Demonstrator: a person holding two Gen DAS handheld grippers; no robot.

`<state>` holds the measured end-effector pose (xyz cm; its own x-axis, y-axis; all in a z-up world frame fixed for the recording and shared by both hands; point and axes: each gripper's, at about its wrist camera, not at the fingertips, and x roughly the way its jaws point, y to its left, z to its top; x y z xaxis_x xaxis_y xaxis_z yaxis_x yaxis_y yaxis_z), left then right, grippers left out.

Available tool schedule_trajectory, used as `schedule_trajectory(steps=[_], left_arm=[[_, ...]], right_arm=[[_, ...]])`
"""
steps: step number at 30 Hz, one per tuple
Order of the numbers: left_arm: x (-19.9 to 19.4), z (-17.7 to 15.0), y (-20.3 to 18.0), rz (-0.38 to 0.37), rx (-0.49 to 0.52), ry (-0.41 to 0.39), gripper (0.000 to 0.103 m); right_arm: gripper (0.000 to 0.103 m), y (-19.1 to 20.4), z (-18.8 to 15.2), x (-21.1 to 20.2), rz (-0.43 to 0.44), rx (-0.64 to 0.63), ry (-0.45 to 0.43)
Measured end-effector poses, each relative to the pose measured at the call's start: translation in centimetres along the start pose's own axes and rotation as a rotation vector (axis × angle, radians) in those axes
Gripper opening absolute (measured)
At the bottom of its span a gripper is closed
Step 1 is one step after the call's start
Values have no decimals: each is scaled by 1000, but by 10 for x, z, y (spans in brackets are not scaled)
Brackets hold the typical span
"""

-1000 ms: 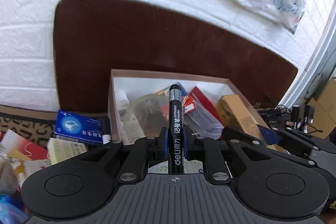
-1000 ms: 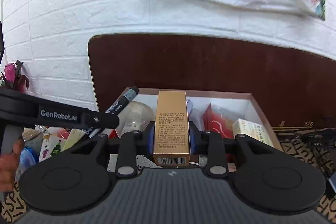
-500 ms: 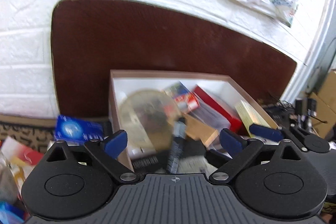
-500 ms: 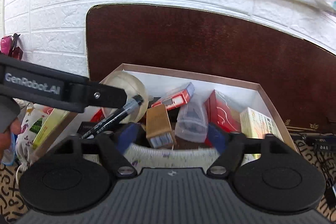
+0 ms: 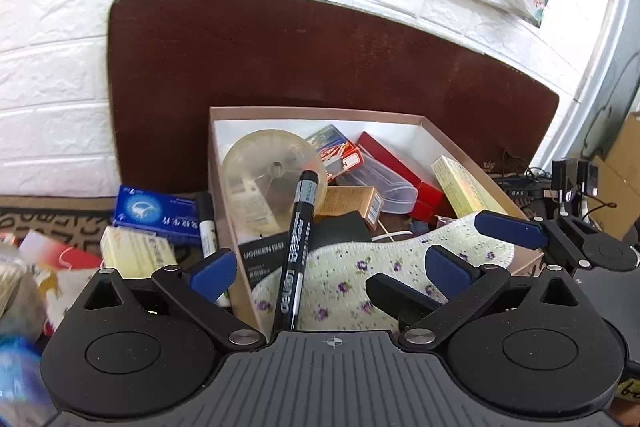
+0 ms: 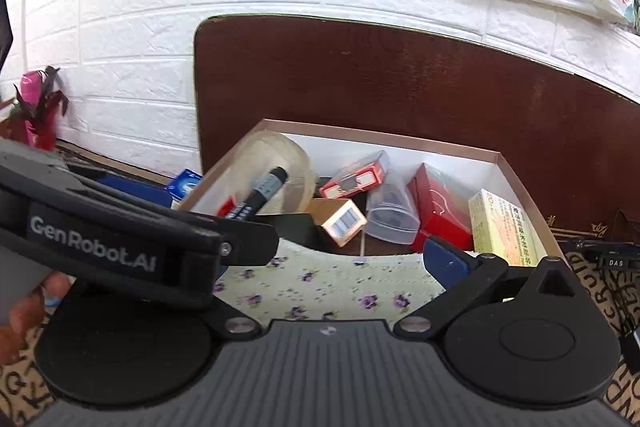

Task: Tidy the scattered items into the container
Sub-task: 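Carry the tan box and marker into the cardboard box and open both grippers, then withdraw both grippers from the cardboard box back over the table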

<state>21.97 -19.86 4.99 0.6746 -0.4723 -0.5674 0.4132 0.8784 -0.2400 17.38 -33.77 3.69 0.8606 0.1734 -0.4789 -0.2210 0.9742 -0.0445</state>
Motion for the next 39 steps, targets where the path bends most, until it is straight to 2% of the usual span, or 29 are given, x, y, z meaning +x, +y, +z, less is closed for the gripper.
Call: schedule_trajectory(steps=[3, 10, 16, 18, 21, 26, 32, 35, 39], left_arm=[[-15, -8, 1, -14, -16, -26, 103], [-47, -29, 10, -43, -59, -26, 103], [-86, -65, 28, -49, -77, -48, 103], [-99, -81, 40, -26, -88, -51, 103], [-120, -106, 64, 55, -112, -61, 103], [-150, -138, 112, 173, -174, -71, 103], [-165, -159, 172, 270, -326, -64, 103], [-168, -159, 198, 300, -384, -80, 103], [-166, -154, 225, 287, -462, -93, 98]], right_arm=[[103, 8, -1, -11, 10, -10, -16], [103, 32, -8, -36, 31, -29, -41], [103, 65, -25, -62, 62, -49, -68], [103, 78, -34, -67, 78, -52, -69], [103, 100, -50, -71, 114, -47, -53], [103, 137, -77, -61, 198, -28, 25], [103, 177, -92, -47, 264, -28, 103], [103, 191, -91, -41, 276, -51, 120], [103, 205, -87, -31, 289, -70, 125]])
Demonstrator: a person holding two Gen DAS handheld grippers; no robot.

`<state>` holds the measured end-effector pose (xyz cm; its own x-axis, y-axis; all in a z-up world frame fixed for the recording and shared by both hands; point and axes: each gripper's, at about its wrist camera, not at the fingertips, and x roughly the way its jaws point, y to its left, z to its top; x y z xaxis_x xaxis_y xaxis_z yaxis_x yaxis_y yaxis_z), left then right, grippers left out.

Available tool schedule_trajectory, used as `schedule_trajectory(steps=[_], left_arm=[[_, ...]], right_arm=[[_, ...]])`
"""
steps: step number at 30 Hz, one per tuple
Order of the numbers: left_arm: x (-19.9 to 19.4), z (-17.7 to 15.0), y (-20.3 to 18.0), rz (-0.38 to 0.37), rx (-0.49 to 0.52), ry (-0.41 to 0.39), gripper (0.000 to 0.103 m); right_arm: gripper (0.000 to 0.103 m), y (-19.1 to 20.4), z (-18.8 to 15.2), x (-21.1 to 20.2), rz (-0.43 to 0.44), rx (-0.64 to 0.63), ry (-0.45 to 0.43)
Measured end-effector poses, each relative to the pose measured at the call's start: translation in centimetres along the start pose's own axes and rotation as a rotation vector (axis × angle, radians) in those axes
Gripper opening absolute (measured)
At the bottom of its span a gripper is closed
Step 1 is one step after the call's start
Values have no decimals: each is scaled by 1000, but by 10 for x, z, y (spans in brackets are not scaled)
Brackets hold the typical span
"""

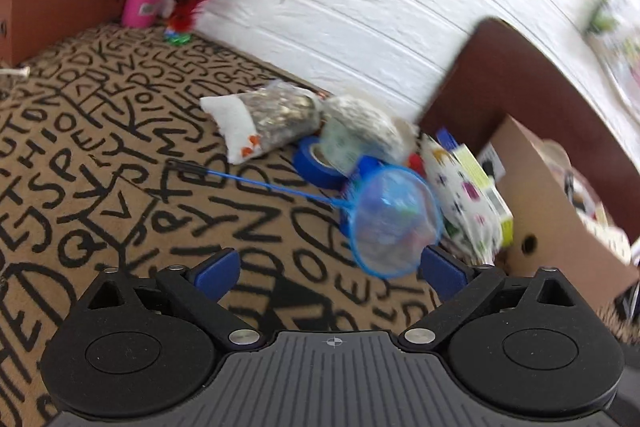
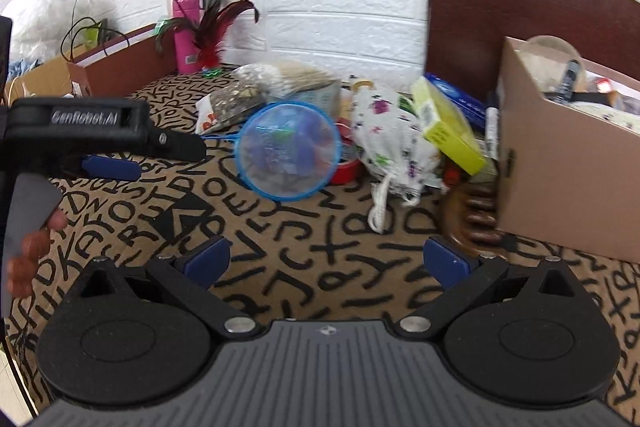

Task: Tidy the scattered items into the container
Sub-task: 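Withdraw both grippers from the cardboard box back over the table, then grasp the blue handle of the fishing-net toy with the left gripper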

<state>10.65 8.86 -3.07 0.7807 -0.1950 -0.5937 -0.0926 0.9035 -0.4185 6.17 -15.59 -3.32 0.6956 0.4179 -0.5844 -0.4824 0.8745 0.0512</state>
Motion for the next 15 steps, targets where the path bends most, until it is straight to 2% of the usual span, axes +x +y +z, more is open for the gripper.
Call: schedule_trajectory(steps=[5, 15], left_arm=[[14, 16, 11, 2, -45, -16, 95], [46, 37, 24, -8, -107, 3, 94]], right_arm=[[102, 7, 10, 20, 14, -9, 7], [101, 11, 29, 63, 74, -29, 30]])
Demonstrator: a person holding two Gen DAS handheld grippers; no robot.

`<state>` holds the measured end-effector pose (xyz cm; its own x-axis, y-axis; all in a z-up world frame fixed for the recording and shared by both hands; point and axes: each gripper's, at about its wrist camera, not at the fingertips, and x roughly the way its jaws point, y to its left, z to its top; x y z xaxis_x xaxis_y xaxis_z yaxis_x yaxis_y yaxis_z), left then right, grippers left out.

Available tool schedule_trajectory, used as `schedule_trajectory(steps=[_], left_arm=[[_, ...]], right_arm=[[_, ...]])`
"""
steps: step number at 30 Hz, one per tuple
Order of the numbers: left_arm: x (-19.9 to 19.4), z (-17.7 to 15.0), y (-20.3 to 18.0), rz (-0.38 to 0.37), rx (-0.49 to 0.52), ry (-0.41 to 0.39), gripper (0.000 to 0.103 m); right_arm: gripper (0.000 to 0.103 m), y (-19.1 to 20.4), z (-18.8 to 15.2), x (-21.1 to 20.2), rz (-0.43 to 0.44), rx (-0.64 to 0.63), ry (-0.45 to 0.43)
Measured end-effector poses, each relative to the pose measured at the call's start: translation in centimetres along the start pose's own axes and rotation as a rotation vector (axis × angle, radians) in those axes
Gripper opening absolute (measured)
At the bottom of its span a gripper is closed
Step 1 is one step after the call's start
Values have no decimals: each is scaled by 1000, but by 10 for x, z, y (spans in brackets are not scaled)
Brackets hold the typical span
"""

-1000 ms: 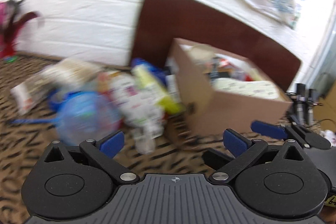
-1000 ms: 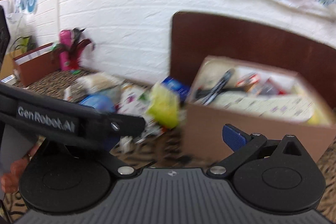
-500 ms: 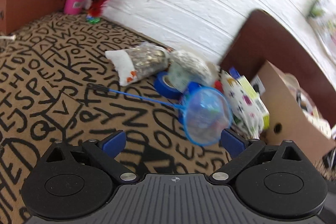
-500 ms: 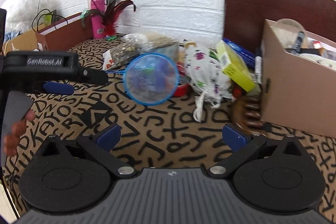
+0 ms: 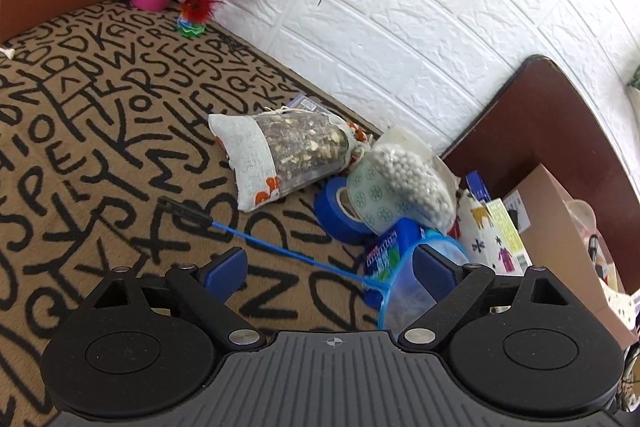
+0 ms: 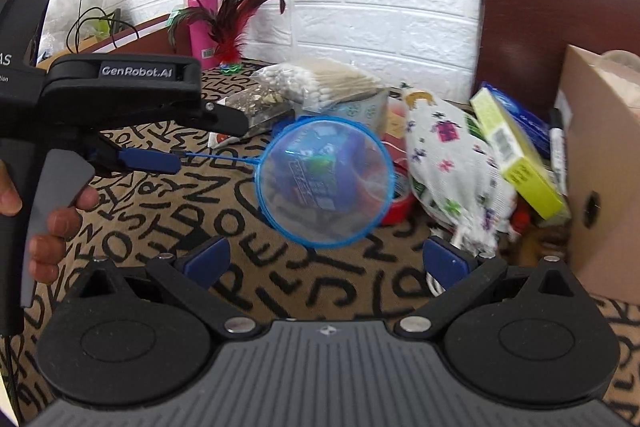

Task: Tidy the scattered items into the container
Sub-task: 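Grasp the blue handle of the fishing-net toy with the left gripper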

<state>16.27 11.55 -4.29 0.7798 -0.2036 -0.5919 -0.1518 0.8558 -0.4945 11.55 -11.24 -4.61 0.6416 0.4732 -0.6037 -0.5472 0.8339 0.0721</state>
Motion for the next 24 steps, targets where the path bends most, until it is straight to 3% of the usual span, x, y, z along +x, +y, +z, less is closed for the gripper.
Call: schedule_trajectory(steps=[5, 11, 12, 14, 15, 16, 18, 20, 22, 24], left_arm=[[15, 5, 4, -9, -20, 23, 93], [33, 8, 7, -21, -51, 48, 82], [34, 9, 8, -17, -55, 45, 75], [36, 13, 11, -15, -78, 56, 50], [37, 15, 13, -19, -99, 71, 32], [39, 15, 16, -25, -120, 81, 32], [38, 15, 17, -26, -132, 82, 22], [35, 14, 14, -25, -119, 77, 16], [30, 14, 9, -26, -110, 68, 14], [22, 14, 5, -29, -100, 57, 11]], right_arm=[[101, -5, 8, 19, 6, 11, 13], [98, -17, 16, 35, 21, 58, 9], [97, -19, 18, 37, 27, 69, 9], [91, -22, 20, 41, 40, 89, 14], [90, -23, 20, 42, 39, 94, 12], [87, -23, 20, 41, 36, 96, 6], [78, -24, 19, 38, 20, 100, -3], [60, -26, 18, 34, 15, 105, -10], [49, -27, 19, 31, 26, 118, -7], [48, -25, 19, 28, 21, 112, -4]])
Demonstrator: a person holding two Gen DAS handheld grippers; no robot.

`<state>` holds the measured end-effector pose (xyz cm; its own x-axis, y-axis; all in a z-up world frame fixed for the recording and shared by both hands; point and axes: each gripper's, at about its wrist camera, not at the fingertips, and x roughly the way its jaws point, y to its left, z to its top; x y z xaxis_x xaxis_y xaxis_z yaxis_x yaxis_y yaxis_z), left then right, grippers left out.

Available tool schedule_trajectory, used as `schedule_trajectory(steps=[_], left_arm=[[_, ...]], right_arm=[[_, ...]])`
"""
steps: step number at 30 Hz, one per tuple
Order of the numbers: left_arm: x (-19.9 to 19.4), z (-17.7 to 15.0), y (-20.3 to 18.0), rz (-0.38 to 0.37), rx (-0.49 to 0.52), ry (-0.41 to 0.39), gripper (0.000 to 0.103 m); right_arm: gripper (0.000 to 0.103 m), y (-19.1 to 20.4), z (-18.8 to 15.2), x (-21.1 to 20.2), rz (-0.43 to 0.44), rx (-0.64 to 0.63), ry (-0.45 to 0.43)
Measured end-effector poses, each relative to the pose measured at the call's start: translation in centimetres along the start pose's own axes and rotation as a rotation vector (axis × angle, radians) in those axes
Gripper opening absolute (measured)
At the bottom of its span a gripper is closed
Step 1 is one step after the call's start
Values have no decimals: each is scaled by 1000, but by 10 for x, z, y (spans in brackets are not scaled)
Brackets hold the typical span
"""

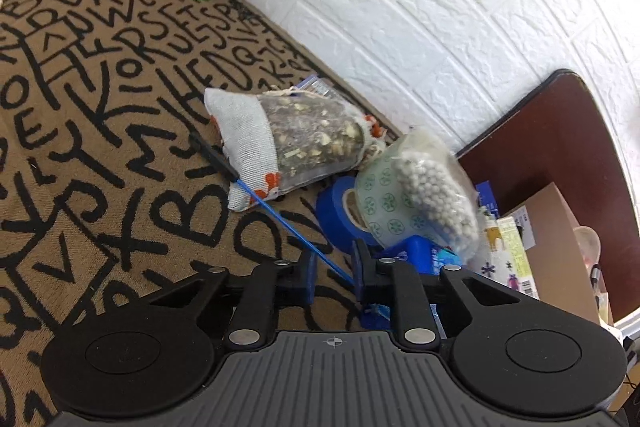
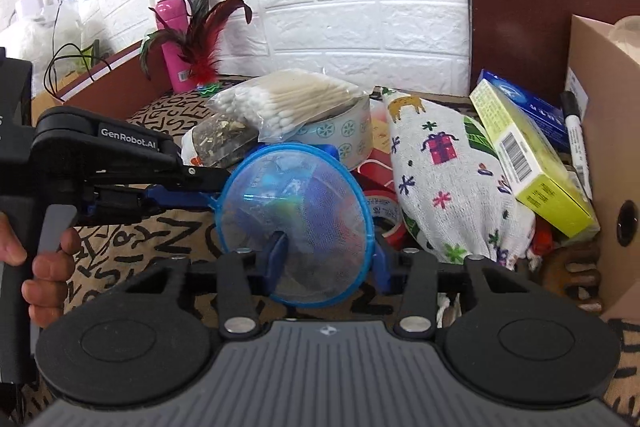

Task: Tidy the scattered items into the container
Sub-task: 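Grasp the blue handle of the fishing-net toy with the left gripper, then lift the net toy with the left gripper while the right gripper grasps its net rim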

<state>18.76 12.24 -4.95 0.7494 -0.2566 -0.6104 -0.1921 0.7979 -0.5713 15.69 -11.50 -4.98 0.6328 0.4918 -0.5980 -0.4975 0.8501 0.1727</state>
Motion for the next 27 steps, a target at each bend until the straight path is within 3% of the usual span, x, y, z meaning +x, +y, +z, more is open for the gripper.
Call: schedule_trajectory(steps=[6, 18, 21, 23, 27], left_arm=[[-29, -5, -18, -32, 45, -21, 7], [-71, -36, -73, -110, 154, -47, 2], [-75, -43, -85, -117, 183, -49, 1], [-77, -47, -90, -115, 194, -52, 0], [-77, -54, -95, -107, 213, -46, 0]], right_arm=[[35, 8, 0, -25, 32, -22, -22], [29, 4, -4, -100, 30, -14, -122], [42, 2, -15, -111, 72, 1, -104], [74, 7, -27, -116, 79, -9, -98], [74, 29, -49, -101, 70, -48, -41]])
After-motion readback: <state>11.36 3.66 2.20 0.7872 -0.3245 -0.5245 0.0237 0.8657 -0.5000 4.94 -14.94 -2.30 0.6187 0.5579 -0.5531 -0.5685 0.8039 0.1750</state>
